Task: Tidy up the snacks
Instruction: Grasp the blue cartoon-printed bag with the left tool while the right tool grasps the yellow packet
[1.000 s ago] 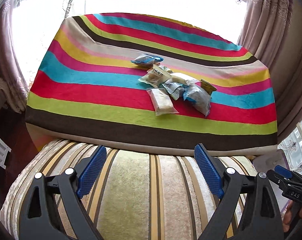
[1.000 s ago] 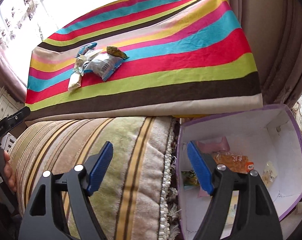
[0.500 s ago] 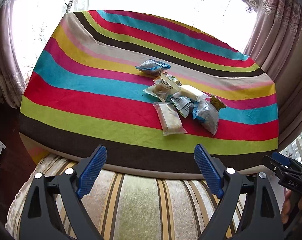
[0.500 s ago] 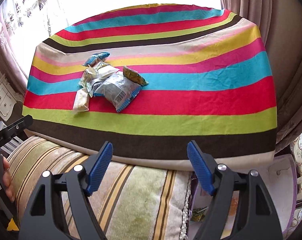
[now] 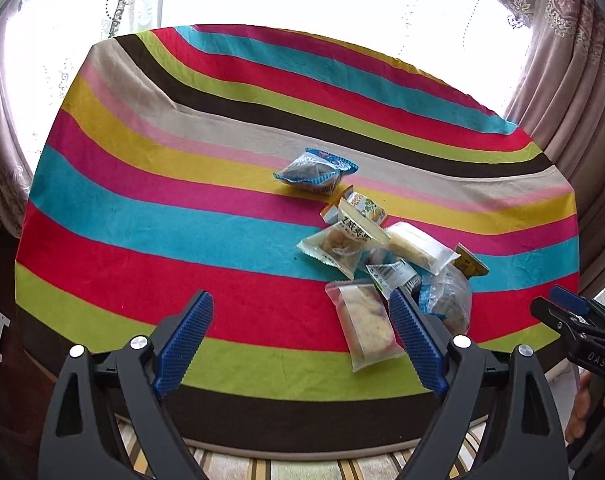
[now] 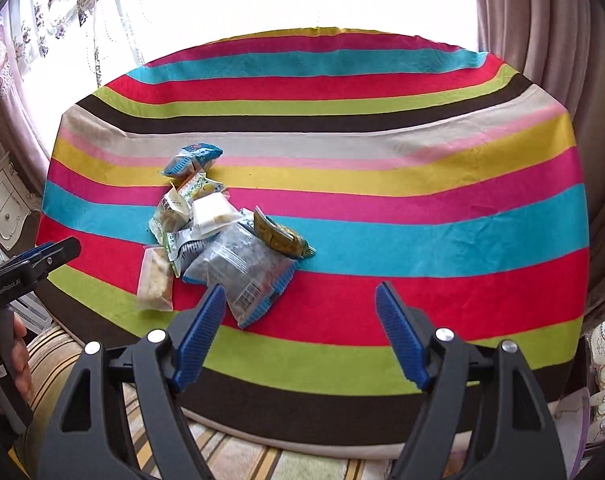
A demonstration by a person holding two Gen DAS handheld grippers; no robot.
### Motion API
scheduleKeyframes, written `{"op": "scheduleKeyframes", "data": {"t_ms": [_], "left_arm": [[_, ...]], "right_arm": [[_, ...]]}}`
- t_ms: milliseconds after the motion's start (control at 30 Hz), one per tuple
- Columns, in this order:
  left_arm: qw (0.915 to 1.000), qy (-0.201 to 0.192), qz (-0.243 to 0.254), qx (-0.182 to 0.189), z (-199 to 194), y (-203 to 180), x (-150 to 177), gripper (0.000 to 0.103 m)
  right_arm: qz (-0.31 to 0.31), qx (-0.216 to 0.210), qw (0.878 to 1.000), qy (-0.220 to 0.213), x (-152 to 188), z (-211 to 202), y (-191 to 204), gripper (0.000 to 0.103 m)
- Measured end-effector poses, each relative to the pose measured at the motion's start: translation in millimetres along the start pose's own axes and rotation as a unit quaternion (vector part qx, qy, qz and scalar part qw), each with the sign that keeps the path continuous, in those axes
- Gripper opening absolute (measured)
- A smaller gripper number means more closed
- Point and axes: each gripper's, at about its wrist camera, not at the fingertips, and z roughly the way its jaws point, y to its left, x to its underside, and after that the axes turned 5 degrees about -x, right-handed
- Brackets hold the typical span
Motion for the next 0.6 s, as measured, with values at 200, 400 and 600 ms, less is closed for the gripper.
{"op": "scheduleKeyframes", "data": {"t_ms": [200,400,600], "left_arm": [[0.9994,-0.002,0.031,0.014,34.1,0.4,-38.4,0.086],[0.9981,0.016,0.055,0.022,81.8,-9.9,-77.0,0.088],[0.9961,0.053,0.045,0.055,132.7,-21.7,-113.9,0.089]], "right_arm": [[0.013,-0.003,1.000,0.023,-18.1,43.8,-3.4,0.077],[0.014,-0.011,0.999,0.045,-24.6,79.4,-3.5,0.077],[0.020,-0.027,0.998,0.049,-34.1,99.7,-9.3,0.077]]}}
